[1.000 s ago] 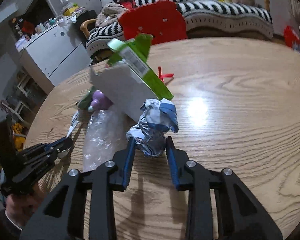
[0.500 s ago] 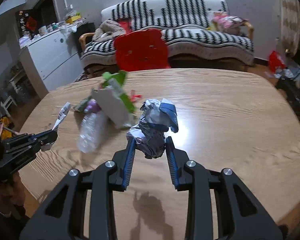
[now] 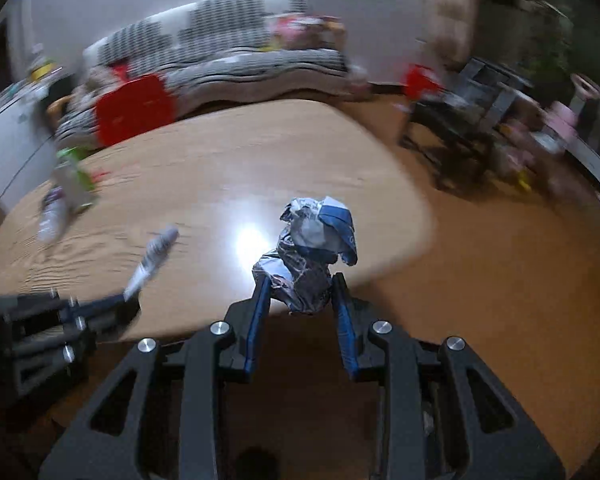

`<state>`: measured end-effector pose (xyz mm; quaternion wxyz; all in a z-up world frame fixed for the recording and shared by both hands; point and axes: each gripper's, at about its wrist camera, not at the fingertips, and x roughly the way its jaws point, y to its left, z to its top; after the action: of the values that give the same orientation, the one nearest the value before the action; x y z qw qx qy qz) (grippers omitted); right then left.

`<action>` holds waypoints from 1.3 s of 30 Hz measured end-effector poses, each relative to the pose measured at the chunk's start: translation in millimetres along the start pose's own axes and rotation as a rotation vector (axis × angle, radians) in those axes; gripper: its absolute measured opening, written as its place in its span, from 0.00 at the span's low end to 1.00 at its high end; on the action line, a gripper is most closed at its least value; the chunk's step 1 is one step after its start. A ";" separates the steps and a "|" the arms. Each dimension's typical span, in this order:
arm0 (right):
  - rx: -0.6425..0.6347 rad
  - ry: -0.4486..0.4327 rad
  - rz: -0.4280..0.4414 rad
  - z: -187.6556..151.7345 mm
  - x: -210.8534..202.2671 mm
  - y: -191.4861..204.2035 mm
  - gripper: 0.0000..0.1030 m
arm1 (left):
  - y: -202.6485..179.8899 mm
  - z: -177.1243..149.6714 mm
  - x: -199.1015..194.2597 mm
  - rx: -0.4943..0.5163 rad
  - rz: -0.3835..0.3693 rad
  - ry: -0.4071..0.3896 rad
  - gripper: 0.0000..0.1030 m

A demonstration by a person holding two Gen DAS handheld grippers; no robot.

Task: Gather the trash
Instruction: 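Carry both items over the black bin and open both tools to drop them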

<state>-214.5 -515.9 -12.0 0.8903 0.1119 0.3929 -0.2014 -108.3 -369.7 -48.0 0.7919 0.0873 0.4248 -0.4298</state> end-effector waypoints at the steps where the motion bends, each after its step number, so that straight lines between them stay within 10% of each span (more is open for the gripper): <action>1: 0.039 0.017 -0.036 -9.8 -1.2 -25.1 0.31 | -23.4 -4.4 14.2 0.029 -0.026 0.022 0.06; 11: 0.260 0.233 -0.171 -87.1 42.1 -161.0 0.31 | -146.8 -45.3 120.5 0.079 -0.170 0.153 0.06; 27: 0.306 0.276 -0.209 -86.3 58.9 -165.3 0.41 | -159.4 -59.3 182.2 0.077 -0.246 0.265 0.09; 29: 0.298 0.271 -0.225 -83.6 59.1 -163.3 0.62 | -159.2 -58.1 185.1 0.085 -0.240 0.272 0.19; 32: 0.296 0.260 -0.225 -81.9 58.1 -160.8 0.70 | -154.6 -56.3 180.4 0.071 -0.224 0.243 0.68; 39: 0.309 0.220 -0.228 -74.3 49.7 -155.0 0.70 | -142.5 -43.6 159.5 0.093 -0.204 0.218 0.75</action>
<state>-302.0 -641.3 -104.9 0.7856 0.2231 0.4624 -0.3454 -199.0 -532.2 -162.2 0.6884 0.1264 0.4947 -0.5151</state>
